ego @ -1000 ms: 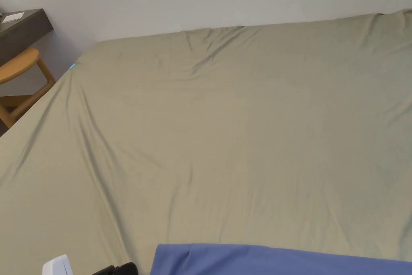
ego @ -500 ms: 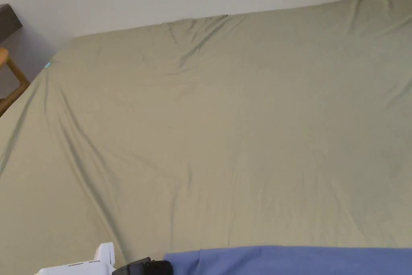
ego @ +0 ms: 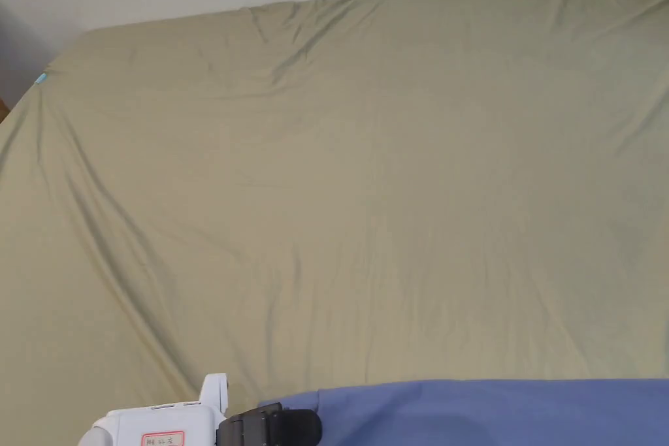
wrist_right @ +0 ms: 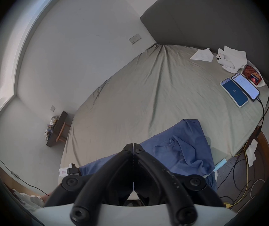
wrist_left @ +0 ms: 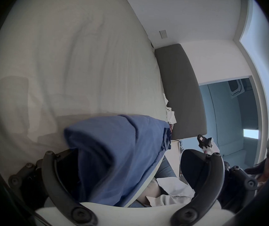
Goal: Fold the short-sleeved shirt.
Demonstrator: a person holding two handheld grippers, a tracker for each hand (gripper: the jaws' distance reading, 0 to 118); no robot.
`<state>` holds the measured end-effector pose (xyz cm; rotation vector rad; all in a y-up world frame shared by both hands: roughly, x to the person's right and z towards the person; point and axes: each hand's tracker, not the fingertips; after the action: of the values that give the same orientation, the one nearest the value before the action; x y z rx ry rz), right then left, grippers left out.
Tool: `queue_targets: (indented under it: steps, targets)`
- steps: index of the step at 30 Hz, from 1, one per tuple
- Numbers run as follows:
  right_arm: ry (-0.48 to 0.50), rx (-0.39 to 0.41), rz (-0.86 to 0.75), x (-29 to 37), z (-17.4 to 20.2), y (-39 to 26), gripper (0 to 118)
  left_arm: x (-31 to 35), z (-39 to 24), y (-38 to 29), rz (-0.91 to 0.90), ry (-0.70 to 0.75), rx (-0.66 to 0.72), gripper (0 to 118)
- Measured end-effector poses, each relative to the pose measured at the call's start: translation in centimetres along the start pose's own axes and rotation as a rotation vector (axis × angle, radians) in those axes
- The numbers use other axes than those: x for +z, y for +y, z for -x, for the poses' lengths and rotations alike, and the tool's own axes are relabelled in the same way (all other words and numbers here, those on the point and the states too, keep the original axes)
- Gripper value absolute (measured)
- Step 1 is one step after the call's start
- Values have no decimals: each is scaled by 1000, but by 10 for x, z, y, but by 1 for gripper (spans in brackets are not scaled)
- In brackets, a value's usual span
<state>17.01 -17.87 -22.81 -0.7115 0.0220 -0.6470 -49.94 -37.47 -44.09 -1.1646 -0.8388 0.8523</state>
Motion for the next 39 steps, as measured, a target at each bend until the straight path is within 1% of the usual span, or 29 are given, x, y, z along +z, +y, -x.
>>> queue_targets:
  steps: [1, 2, 3, 4, 5, 6, 7, 8, 9, 10, 11, 12, 15, 18, 19, 21, 22, 25, 27, 28, 29, 30, 32, 34, 36, 38, 39]
  targets:
    - [3, 3, 3, -2, 2, 0, 0, -1, -3, 2, 6, 2, -8, 117]
    - [13, 4, 5, -3, 0, 1, 0, -10, 13, 4, 29, 7, -26, 116]
    - [24, 6, 6, -2, -7, 1, 0, -8, 12, 7, 44, 42, -62, 108]
    - [29, 8, 4, -2, -7, 1, 0, -2, 12, 9, 43, 74, -110, 78]
    - [30, 13, 5, -2, -7, 1, 0, 5, 16, 13, 28, 143, -153, 7]
    - [32, 17, 8, -3, -7, 2, 0, -17, 9, 0, 36, 304, -170, 9]
    - [29, 23, 13, -5, 1, 1, 0, -12, 21, 1, 35, 386, -138, 9]
    - [22, 24, 18, -6, 2, 1, 0, -1, 23, 2, 49, 146, -60, 9]
    - [18, 23, 21, -7, 1, 1, 0, 2, 21, 1, 21, 165, -59, 9]
    - [18, 23, 22, -7, 1, 1, 0, -6, 9, -6, 26, 189, -91, 9]
    - [16, 20, 20, -7, 8, -1, 0, -7, 5, -8, 50, 217, -145, 9]
    - [17, 12, 20, -8, 8, -2, 0, -6, 4, -8, 50, 233, -156, 9]
    - [14, 12, 28, -11, 14, -3, 0, 3, -3, -4, 41, 239, -143, 9]
    - [14, 25, 32, -12, 19, -3, 0, 24, -7, 1, 43, 291, -154, 9]
    - [16, 30, 33, -11, 20, -3, 0, 34, -7, 4, 18, 355, -167, 9]
    - [31, 35, 36, -14, 23, -2, 0, 68, -3, 8, -15, 435, -142, 9]
    - [34, 37, 39, -15, 24, -1, 0, 84, -2, 10, -27, 474, -123, 9]
    - [49, 49, 44, -19, 26, 0, 0, 136, 0, 13, -92, 659, -83, 9]
    - [65, 47, 50, -22, 25, 1, 0, 169, -2, 13, -126, 762, -32, 9]
    - [64, 49, 52, -23, 25, 0, 0, 177, -6, 13, -153, 806, 1, 9]
    - [64, 56, 54, -23, 26, 0, 0, 179, -14, 10, -158, 880, 5, 9]
    - [68, 62, 56, -23, 25, -1, 0, 172, -28, 3, -118, 933, -53, 9]
    - [75, 58, 61, -24, 21, -2, 0, 153, -52, -10, -99, 970, -146, 9]
    - [84, 47, 64, -25, 17, -3, 0, 124, -77, -21, -118, 991, -116, 9]
    - [91, 43, 63, -25, 11, -4, 0, 83, -105, -37, -92, 923, -272, 9]
    - [100, 37, 67, -24, 6, -4, 0, 38, -122, -43, -70, 843, -278, 9]
    - [106, 34, 66, -21, 2, -4, 0, 14, -128, -44, -91, 796, -265, 9]
